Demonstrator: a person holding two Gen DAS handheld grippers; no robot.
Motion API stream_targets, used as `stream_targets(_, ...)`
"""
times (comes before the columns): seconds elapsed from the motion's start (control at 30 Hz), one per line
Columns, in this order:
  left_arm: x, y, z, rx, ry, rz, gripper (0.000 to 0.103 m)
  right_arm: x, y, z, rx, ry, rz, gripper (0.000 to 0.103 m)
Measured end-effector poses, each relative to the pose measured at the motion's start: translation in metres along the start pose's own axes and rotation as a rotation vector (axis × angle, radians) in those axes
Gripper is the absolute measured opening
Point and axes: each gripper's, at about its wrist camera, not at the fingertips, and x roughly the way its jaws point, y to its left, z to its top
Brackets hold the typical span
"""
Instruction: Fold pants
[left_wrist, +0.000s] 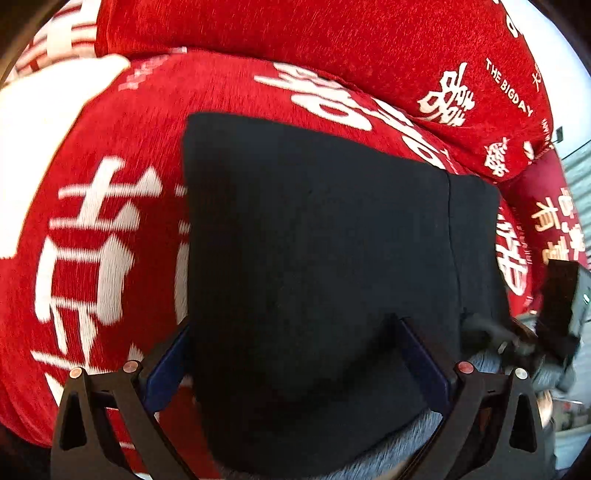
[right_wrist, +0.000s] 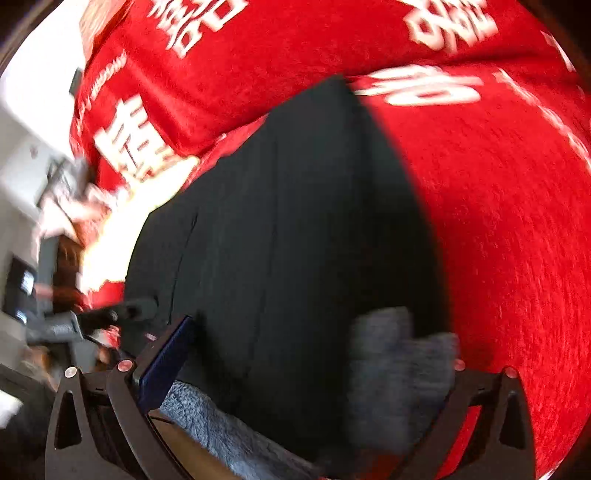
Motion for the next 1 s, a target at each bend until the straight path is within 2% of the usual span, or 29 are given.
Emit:
stream_targets(0.07,-0.001,-0.003,-0.001,0.010,-0.009,0.023,0.103,-0.004,0.001,0.000,0.017,-0.010,0.001,0.099)
stream_targets(0.1,-0.002,-0.005,-0.002,0.017,-0.016,0.028,0.097,-0.010,0.002,-0.001,0.013,-0.024,-0.005,0.087)
stream_targets(0.2,-0.015,-0.014,-0.007,0.074,-0.053,0.056,0.076,-0.023,0.009,-0.004,-0.011,-0.049,0.000,0.063)
stream_targets(0.33,-0.027,-0.018,-0.008,0.106,-0.066,0.085,0.052,-0.034,0.036,-0.005,-0.068,-0.073,-0.068,0.054)
stream_targets(0.4,-0.033,-0.013,-0.007,0.086,-0.062,0.064,0.048,-0.043,0.045,-0.005,-0.081,-0.091,-0.075,0.051)
stream_targets(0.57,-0.047,-0.010,-0.011,0.090,-0.071,0.065,0.047,-0.061,0.070,-0.003,-0.117,-0.117,-0.072,0.048)
stream_targets(0.73,-0.078,0.001,-0.008,0.080,-0.112,0.067,0.047,-0.074,0.098,0.007,-0.151,-0.148,-0.061,0.048)
stream_targets(1.0,-0.116,0.026,0.007,0.055,-0.154,0.118,0.047,-0.069,0.137,0.030,-0.185,-0.167,-0.028,0.048)
